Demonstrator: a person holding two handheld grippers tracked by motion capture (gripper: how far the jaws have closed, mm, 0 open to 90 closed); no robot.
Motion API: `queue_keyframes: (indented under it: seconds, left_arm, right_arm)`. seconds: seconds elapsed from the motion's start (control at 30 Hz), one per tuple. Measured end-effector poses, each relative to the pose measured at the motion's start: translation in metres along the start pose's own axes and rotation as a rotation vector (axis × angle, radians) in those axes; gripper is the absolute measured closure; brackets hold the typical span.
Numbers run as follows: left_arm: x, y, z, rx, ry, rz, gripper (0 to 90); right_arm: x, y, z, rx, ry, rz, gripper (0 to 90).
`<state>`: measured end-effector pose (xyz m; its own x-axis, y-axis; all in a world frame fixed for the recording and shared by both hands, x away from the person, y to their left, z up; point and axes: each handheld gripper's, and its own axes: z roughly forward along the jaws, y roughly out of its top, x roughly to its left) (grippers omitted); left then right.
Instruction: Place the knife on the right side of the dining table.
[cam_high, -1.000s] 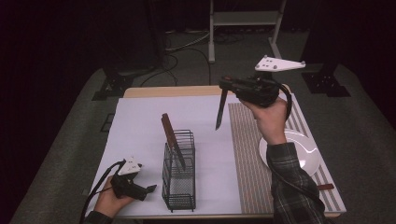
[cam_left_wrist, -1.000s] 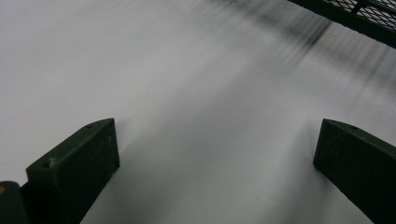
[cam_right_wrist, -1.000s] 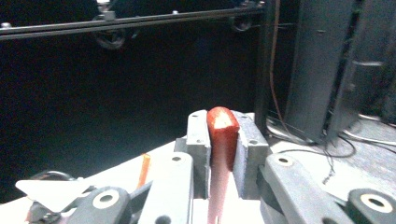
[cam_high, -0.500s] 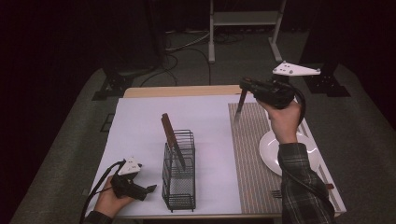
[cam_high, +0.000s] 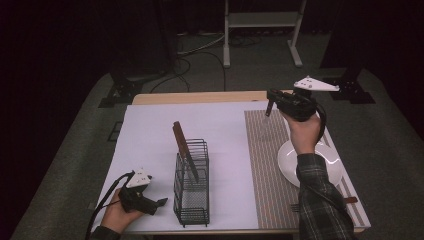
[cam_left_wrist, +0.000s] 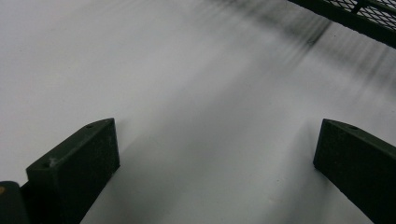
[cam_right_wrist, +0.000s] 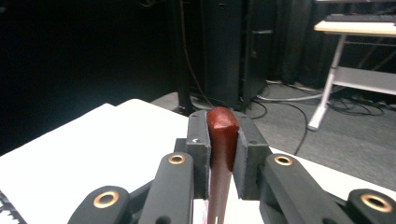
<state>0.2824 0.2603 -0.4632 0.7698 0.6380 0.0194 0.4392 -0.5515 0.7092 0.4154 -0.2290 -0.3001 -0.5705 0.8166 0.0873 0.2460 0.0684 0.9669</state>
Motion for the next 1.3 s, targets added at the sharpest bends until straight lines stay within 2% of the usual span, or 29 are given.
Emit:
queue_keyframes:
  seconds: [0.27, 0.7, 0.9, 0.93, 1.03, 1.07, 1.3]
  left_arm:
    - [0.000, 0.000, 0.000, 0.001, 0.000, 0.000, 0.0]
    - [0.000, 0.000, 0.000, 0.001, -0.001, 0.000, 0.0]
    - [0.000, 0.000, 0.000, 0.001, 0.000, 0.000, 0.0]
    - [0.000, 0.000, 0.000, 0.001, 0.000, 0.000, 0.0]
    - [0.000, 0.000, 0.000, 0.001, 0.000, 0.000, 0.0]
    - [0.000, 0.000, 0.000, 0.001, 0.000, 0.000, 0.0]
    - [0.000, 0.000, 0.000, 0.001, 0.001, 0.001, 0.0]
  right_arm:
    - [-0.018, -0.018, 0.009, 0.005, -0.077, 0.025, 78.3]
    - [-0.034, -0.034, 0.020, 0.002, -0.130, 0.069, 78.3]
    - [-0.037, -0.035, 0.018, 0.003, -0.157, 0.053, 76.7]
    - [-0.037, -0.037, 0.015, 0.009, -0.182, 0.034, 75.8]
    - [-0.039, -0.037, 0.012, 0.016, -0.192, 0.025, 75.1]
    - [-0.041, -0.039, 0.009, 0.025, -0.210, 0.012, 74.2]
    - [-0.053, -0.046, -0.002, 0.025, -0.242, 0.033, 72.0]
